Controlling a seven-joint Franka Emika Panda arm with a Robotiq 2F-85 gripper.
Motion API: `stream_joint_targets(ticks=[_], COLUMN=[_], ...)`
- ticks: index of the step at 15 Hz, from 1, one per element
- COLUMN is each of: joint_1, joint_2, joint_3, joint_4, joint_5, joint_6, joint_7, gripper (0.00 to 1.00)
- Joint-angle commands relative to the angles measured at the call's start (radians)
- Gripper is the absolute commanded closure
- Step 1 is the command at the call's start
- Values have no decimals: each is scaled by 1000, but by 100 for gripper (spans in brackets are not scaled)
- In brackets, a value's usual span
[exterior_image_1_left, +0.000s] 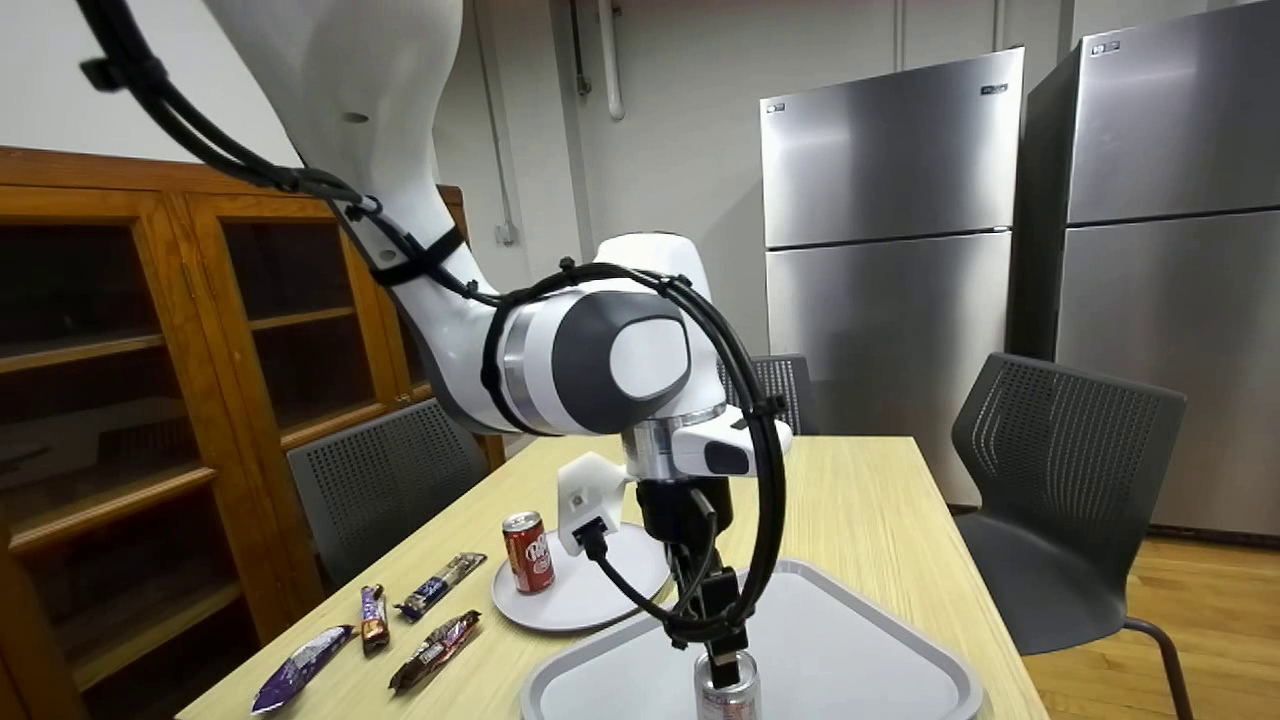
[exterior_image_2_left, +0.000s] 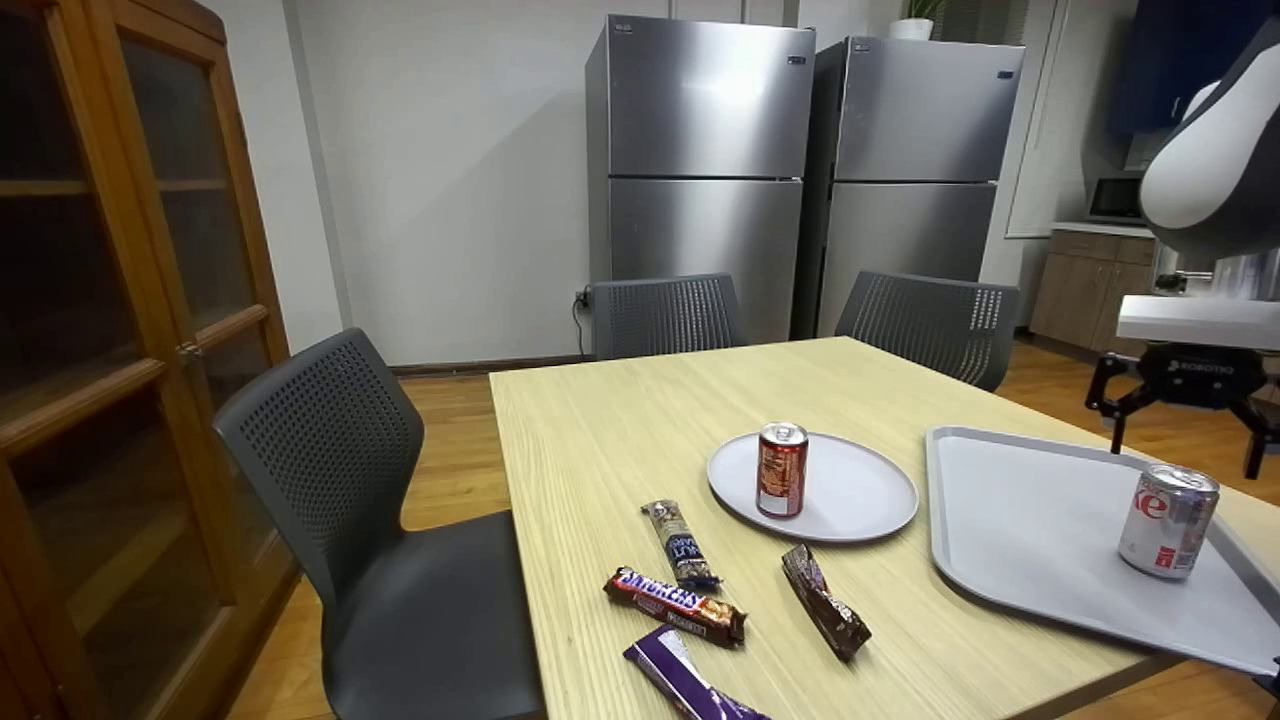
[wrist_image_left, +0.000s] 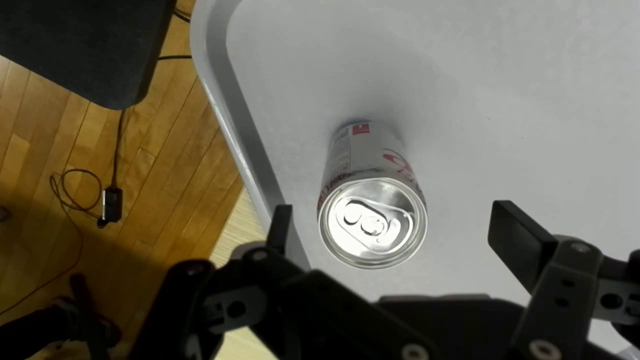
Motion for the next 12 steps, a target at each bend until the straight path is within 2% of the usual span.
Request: stream_joint_targets(ticks=[1,5,12], joint_1=[12,12,7], joint_2=[30,64,103], joint_3=[-16,-11,-5], joint_4=[-4,-12,-9], joint_5=[54,153,275], joint_6=[62,122,155], joint_7=[-82,-193,-336], gripper=[0,0,0])
